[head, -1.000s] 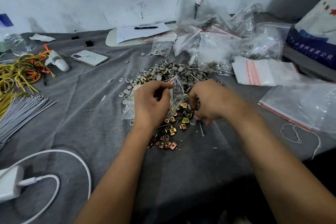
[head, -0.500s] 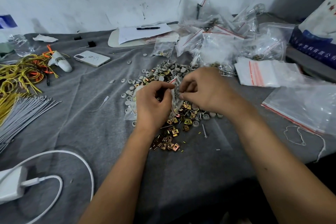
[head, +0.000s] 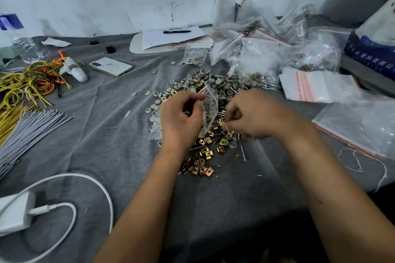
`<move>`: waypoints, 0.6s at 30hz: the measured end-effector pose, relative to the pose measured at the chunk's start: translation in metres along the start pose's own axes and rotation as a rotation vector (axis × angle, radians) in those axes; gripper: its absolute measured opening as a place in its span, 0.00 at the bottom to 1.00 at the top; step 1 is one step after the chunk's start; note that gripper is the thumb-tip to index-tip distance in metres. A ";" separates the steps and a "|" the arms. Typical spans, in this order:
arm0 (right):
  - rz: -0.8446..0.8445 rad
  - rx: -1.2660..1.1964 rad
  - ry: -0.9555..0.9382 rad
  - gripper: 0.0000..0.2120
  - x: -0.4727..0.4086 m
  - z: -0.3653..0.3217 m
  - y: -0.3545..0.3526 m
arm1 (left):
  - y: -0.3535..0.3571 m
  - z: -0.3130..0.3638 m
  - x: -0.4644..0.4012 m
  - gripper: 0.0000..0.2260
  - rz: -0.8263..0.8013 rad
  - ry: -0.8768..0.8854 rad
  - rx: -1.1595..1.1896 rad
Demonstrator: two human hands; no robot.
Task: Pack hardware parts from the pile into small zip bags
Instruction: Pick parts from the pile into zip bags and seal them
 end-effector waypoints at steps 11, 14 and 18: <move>-0.151 0.169 0.123 0.13 0.001 -0.016 0.021 | -0.001 0.000 0.001 0.10 -0.016 0.001 -0.004; -0.162 0.240 0.043 0.11 -0.001 -0.017 0.019 | -0.001 0.002 0.001 0.10 -0.011 -0.001 -0.011; -0.129 0.256 -0.067 0.07 -0.002 -0.017 0.023 | -0.003 0.002 0.001 0.10 0.000 -0.007 -0.016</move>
Point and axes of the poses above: each hand's wrist, its own x-axis away from the middle knuckle, its own y-axis out of the palm, z = x × y, the point moved 3 cm from there along -x, towards the middle knuckle, and after that the axes turned 14 degrees about -z, right-handed, at the moved point
